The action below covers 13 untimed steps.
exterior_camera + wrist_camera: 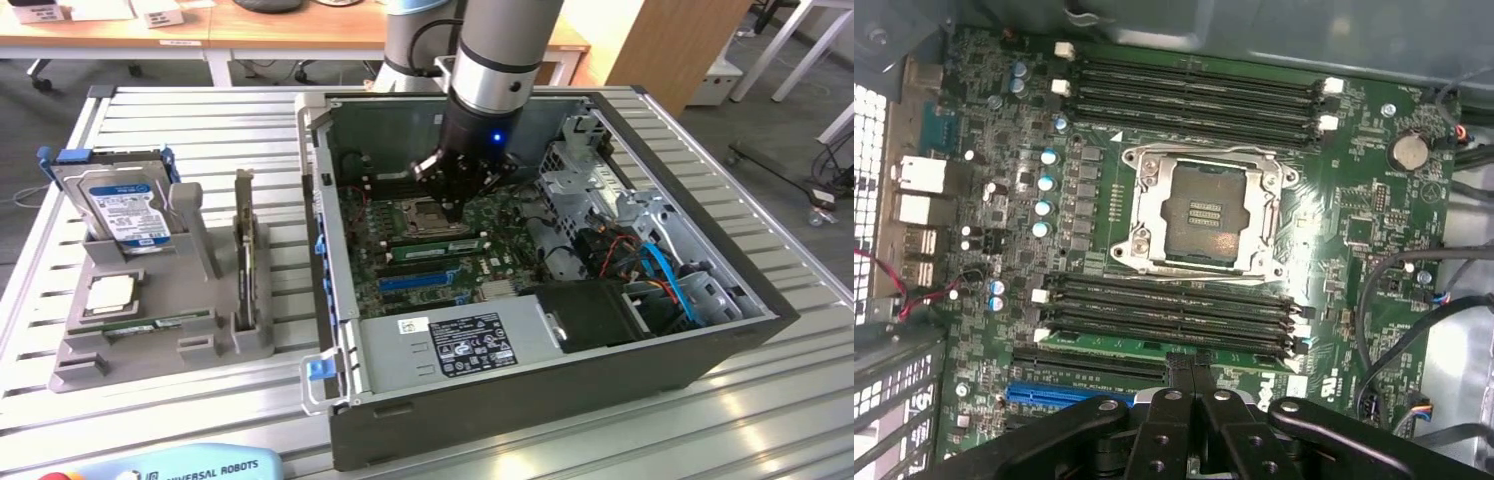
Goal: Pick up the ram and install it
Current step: 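Press down the ram until it locks into place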
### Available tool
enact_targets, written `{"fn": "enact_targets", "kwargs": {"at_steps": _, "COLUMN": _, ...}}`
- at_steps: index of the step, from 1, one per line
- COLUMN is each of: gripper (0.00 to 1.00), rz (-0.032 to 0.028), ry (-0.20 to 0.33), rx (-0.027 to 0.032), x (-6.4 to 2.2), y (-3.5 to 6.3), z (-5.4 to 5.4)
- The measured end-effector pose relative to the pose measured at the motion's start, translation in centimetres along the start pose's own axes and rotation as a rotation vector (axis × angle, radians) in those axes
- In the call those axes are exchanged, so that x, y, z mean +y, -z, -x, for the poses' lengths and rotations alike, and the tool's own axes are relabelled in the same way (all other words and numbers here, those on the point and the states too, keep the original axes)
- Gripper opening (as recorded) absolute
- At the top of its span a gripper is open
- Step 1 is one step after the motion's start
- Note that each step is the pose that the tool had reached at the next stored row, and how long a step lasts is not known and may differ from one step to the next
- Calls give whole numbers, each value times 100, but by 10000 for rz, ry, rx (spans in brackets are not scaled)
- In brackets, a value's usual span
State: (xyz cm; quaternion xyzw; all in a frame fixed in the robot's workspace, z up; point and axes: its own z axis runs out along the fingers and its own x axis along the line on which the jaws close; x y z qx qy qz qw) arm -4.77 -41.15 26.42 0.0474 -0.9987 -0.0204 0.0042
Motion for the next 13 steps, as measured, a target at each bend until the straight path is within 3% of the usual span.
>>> {"fn": "enact_targets", "kwargs": {"at_steps": 7, "gripper": 10, "rz": 3, "ry": -614, "rx": -19, "x": 0, "y": 0, "z": 0}}
{"fn": "enact_targets", "kwargs": {"at_steps": 13, "gripper": 10, "rz": 4, "ry": -664, "rx": -19, "x": 0, "y": 0, "z": 0}}
